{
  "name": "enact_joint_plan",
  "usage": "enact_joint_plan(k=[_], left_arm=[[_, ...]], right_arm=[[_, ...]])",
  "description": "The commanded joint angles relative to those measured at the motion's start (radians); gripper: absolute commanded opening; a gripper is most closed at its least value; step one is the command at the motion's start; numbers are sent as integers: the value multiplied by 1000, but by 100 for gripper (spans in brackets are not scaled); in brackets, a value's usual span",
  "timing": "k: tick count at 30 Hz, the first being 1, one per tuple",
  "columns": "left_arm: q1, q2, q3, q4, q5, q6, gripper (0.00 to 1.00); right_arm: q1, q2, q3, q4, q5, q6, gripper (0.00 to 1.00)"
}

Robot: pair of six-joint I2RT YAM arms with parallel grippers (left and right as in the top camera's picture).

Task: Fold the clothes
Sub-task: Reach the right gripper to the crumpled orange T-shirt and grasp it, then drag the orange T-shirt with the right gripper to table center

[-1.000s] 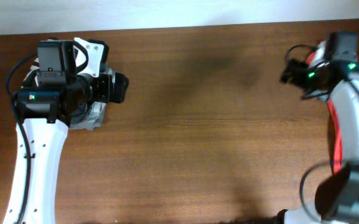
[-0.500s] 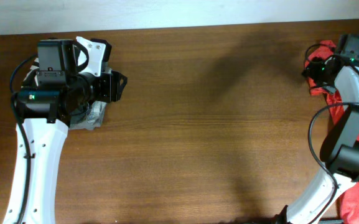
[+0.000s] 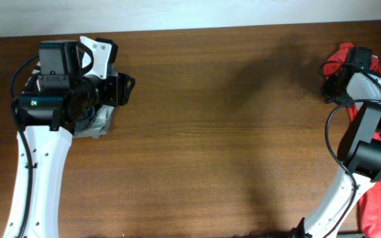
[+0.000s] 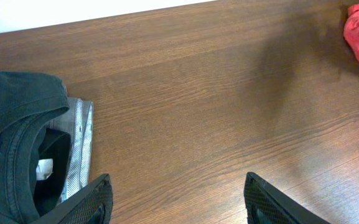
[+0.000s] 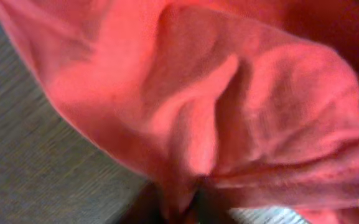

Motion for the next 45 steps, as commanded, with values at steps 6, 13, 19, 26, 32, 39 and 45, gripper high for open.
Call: enact_joint_plan(k=[6, 13, 19, 26, 32, 39, 45], left_arm=[[-2, 3, 23, 2, 14, -3, 67], [-1, -3, 23, 0, -37, -3, 63], [4, -18, 45, -5, -69, -6, 62], [41, -66, 165, -73, -313, -6, 64], [76, -124, 244, -88, -344, -2, 76], [82, -152, 244, -93, -401, 1, 77], [81, -121, 243, -129, -312, 1, 77]], right_arm=[[29, -177, 11, -50, -324, -54, 4], [193, -383, 11, -133, -520, -93, 4], [473, -414, 10, -212, -588, -115, 4], [836, -392, 10, -218, -465, -121, 4], [1079, -381, 10, -198, -446, -151, 4], [1201, -384, 10, -219, -224, -150, 46], [1049, -395, 10, -279, -194, -94, 52]])
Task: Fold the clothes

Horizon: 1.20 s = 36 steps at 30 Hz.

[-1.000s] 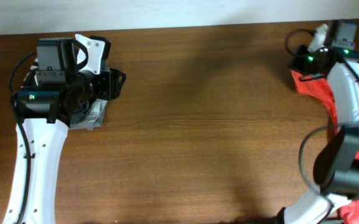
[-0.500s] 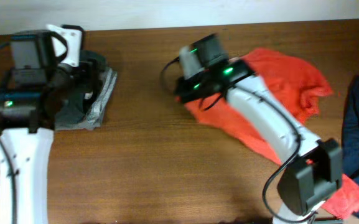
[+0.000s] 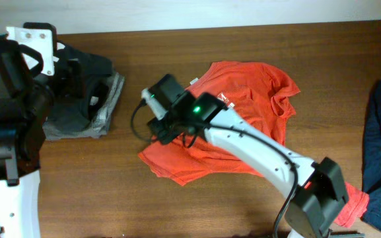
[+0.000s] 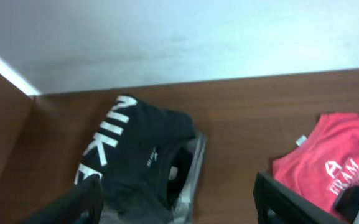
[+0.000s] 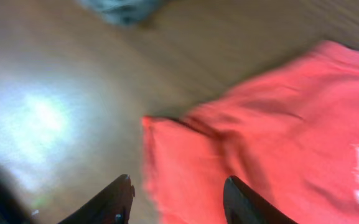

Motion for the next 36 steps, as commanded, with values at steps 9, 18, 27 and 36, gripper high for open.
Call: enact_joint_plan(k=[9, 18, 27, 36], left_arm=[[-76, 248, 7, -84, 274, 2, 54], [-211, 601, 7, -55, 274, 3, 44], [-248, 827, 7, -33, 270, 18, 28], [-248, 875, 7, 8, 247, 25, 26]], right_arm=[[-608, -8, 2, -102, -24, 94, 51], [-893, 98, -59, -118, -18, 100, 39], [-930, 201, -89, -148, 12, 100, 36], [-922, 210, -237, 53, 31, 100, 36]])
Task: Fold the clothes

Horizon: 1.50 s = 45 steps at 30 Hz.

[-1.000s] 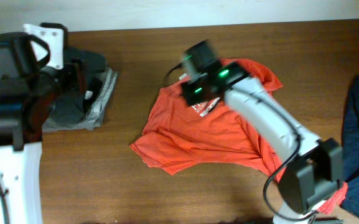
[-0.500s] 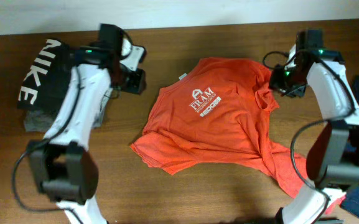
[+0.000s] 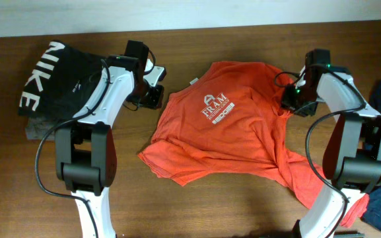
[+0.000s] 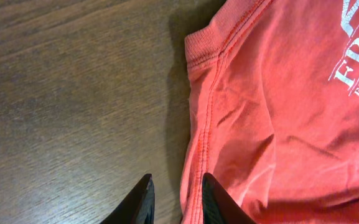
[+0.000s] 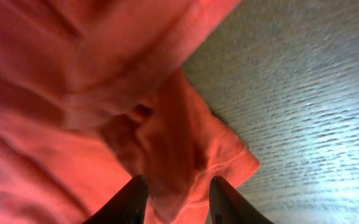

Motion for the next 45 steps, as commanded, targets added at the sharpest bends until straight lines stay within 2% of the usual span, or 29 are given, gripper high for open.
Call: enact_joint_plan(k=[1, 4, 10, 13, 16, 17, 18, 19, 20, 23, 24, 26, 29, 31, 32, 34, 36, 42, 44, 45], left_arm=[[1, 16, 7, 7, -25, 17, 26], [1, 16, 5, 8, -50, 17, 26], [1, 16, 5, 7, -52, 17, 26], [1, 16, 5, 7, -52, 17, 26], [1, 16, 5, 7, -52, 17, 26], [1, 16, 5, 7, -52, 17, 26], [1, 16, 5, 7, -52, 17, 26], [1, 16, 5, 7, -52, 17, 26], [1, 16, 5, 6, -52, 17, 26], [1, 16, 5, 2, -53, 17, 27], [1, 16, 5, -1, -52, 17, 43], [1, 16, 5, 0, -52, 17, 52], [1, 16, 5, -1, -52, 17, 58], [1, 16, 5, 0, -50, 17, 60], [1, 16, 5, 2, -48, 17, 60], [1, 16, 5, 6, -40, 17, 60], [1, 16, 5, 12, -17, 17, 59], [-8, 16, 3, 27, 24, 17, 56], [-14, 16, -1, 31, 23, 17, 53], [-18, 16, -6, 33, 24, 17, 52]], right_arm=[[0, 8, -91, 67, 26, 4, 30], [-3, 7, -106, 97, 30, 3, 4], [-69, -26, 36, 71, 22, -13, 4], [-112, -33, 169, 68, -2, -69, 4], [-130, -33, 225, 134, -13, -69, 4], [-131, -33, 227, 179, -12, -78, 15], [-131, -30, 227, 197, -10, -89, 20], [-131, -27, 227, 203, 2, -88, 34], [-131, -27, 227, 199, 9, -88, 63], [-131, -27, 227, 150, 11, -88, 67], [-131, -27, 227, 98, 11, -88, 75], [-137, -27, 227, 14, 11, -88, 76], [-150, -27, 227, -116, 32, -88, 76], [-161, -27, 216, -206, 66, -88, 75], [-163, -25, 206, -232, 74, -88, 69], [-163, -24, 167, -250, 74, -88, 64], [-163, -24, 119, -242, 74, -88, 63], [-161, -24, -37, -121, -61, -81, 35], [-161, -24, -64, -110, -57, -49, 30], [-161, -24, -75, -102, -57, -46, 23]])
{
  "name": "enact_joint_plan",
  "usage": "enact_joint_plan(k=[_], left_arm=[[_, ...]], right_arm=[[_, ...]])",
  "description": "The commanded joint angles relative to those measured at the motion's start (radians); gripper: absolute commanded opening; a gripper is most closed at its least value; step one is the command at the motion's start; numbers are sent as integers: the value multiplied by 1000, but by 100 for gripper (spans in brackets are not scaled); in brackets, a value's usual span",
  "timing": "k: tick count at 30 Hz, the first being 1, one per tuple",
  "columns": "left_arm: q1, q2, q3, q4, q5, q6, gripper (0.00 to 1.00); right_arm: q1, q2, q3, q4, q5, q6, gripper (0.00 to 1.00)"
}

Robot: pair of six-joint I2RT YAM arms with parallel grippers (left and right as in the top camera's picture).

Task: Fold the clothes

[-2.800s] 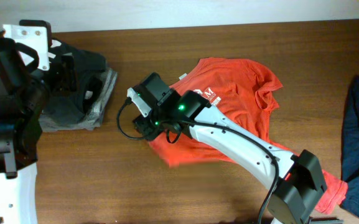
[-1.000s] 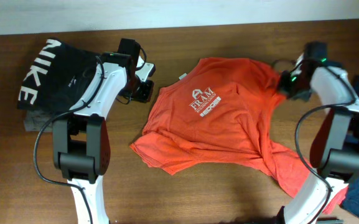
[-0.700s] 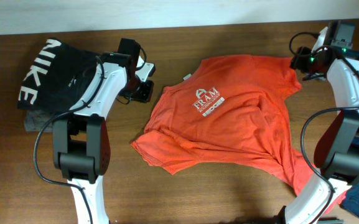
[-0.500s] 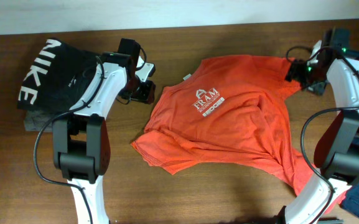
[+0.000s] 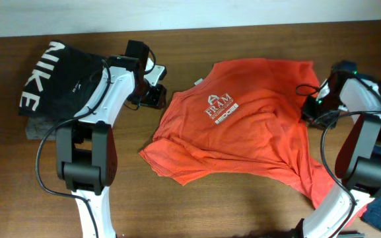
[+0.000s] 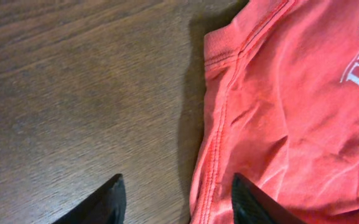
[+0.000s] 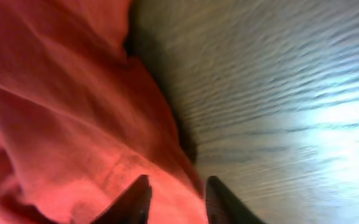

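Observation:
A red shirt [image 5: 243,132] with white FRAM lettering lies print-up in the middle of the table, its lower part still rumpled. My left gripper [image 5: 156,97] sits at the shirt's left sleeve. In the left wrist view it [image 6: 178,205] stands open, fingers wide apart on either side of the sleeve hem [image 6: 219,68]. My right gripper [image 5: 311,109] is at the shirt's right edge. The right wrist view shows it [image 7: 176,202] shut on red cloth [image 7: 61,112], low over the wood.
A folded black NIKE shirt [image 5: 55,79] rests on a grey garment [image 5: 35,129] at the back left. A blue garment and more red cloth [image 5: 358,205] lie at the front right corner. Bare brown table [image 5: 210,211] runs along the front.
My left gripper's fingers have spread wide at the left sleeve hem. My right gripper has moved right with the shirt's right side, which now lies spread wider and flatter.
First my right gripper was in red cloth at the far right and my left arm hung over the folded pile. Then the red shirt lay mid-table with my right arm stretched to its left edge. Later each gripper was at a sleeve. Now the shirt's top is spread out.

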Motion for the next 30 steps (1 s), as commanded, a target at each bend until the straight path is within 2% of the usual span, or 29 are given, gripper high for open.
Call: enact_joint_plan(k=[1, 4, 6, 11, 14, 18, 19, 21, 25, 27, 30], left_arm=[[-21, 9, -12, 8, 26, 13, 51], [-39, 10, -44, 27, 26, 13, 45], [-51, 10, -66, 44, 25, 13, 44], [-76, 10, -137, 98, 14, 13, 39], [-85, 10, -173, 120, 14, 13, 39], [-87, 10, -212, 138, 13, 13, 39], [-87, 10, -217, 140, 13, 13, 38], [-87, 10, -225, 141, -2, 13, 38], [-86, 10, -225, 146, -31, 12, 39], [-86, 10, -225, 151, -30, 8, 40], [-88, 10, -225, 153, -9, 9, 50]], right_arm=[[-2, -19, -39, 20, -38, 32, 16], [-3, -19, -37, 50, -29, 31, 4], [-6, -19, -21, 67, 23, 31, 4], [-11, -19, 141, 52, 332, 19, 4], [-10, -19, 256, 66, 408, -17, 4], [-10, -19, 354, 156, 408, -72, 4], [-10, -19, 358, 178, 408, -71, 19], [-10, -19, 357, 197, 408, -71, 80], [-10, -19, 357, 142, 400, -67, 93], [-10, -19, 357, 81, 363, -59, 95], [-10, -19, 357, -11, 237, -60, 95]])
